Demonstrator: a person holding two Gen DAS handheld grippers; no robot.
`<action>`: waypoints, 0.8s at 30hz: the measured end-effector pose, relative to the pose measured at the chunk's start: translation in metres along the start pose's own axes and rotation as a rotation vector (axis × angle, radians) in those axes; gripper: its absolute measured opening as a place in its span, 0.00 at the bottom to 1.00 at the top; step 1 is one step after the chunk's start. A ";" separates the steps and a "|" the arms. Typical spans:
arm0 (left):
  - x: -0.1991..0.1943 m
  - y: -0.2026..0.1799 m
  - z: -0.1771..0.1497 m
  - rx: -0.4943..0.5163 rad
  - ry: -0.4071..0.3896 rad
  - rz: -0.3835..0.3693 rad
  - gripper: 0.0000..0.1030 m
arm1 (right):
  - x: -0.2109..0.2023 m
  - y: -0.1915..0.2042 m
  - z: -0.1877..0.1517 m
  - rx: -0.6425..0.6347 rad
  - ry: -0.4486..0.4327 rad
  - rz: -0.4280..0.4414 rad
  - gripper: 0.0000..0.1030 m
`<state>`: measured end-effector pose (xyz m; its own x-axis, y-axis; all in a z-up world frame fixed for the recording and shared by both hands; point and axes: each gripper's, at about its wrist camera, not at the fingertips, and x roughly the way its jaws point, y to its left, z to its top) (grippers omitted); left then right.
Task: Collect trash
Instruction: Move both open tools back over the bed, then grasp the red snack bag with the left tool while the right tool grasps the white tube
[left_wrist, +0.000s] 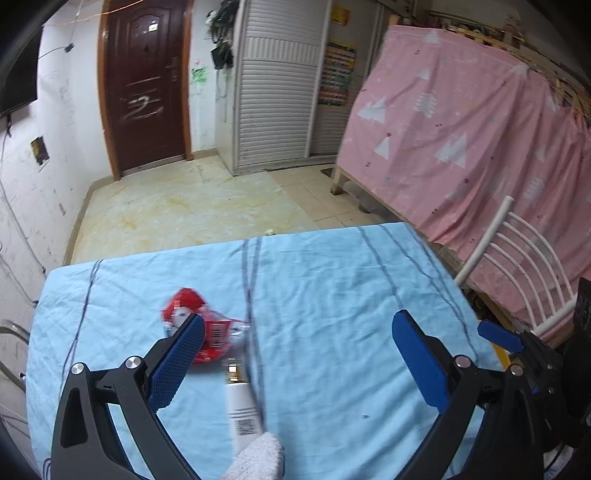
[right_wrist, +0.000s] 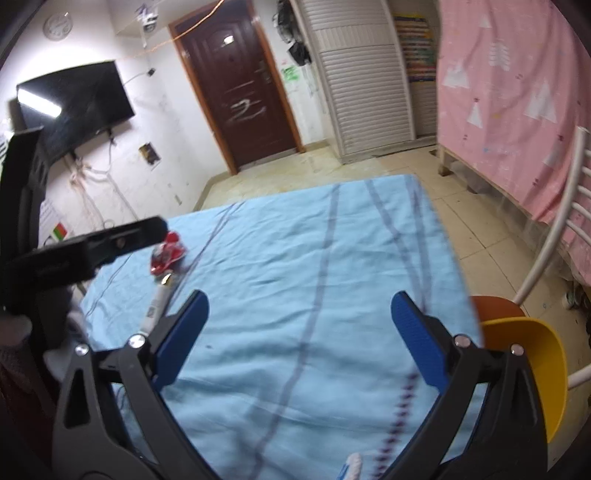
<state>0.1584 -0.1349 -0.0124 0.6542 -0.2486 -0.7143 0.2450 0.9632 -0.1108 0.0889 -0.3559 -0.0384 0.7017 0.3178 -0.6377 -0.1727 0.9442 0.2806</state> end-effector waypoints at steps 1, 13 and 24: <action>0.001 0.009 0.000 -0.011 0.003 0.013 0.89 | 0.004 0.006 0.000 -0.010 0.008 0.005 0.93; 0.041 0.090 -0.002 -0.149 0.119 0.141 0.89 | 0.056 0.079 -0.007 -0.127 0.164 0.077 0.94; 0.067 0.096 -0.004 -0.156 0.185 0.054 0.67 | 0.071 0.107 -0.009 -0.201 0.215 0.073 0.94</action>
<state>0.2226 -0.0591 -0.0741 0.5177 -0.1873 -0.8348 0.0903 0.9822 -0.1644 0.1137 -0.2312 -0.0600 0.5238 0.3763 -0.7642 -0.3656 0.9096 0.1973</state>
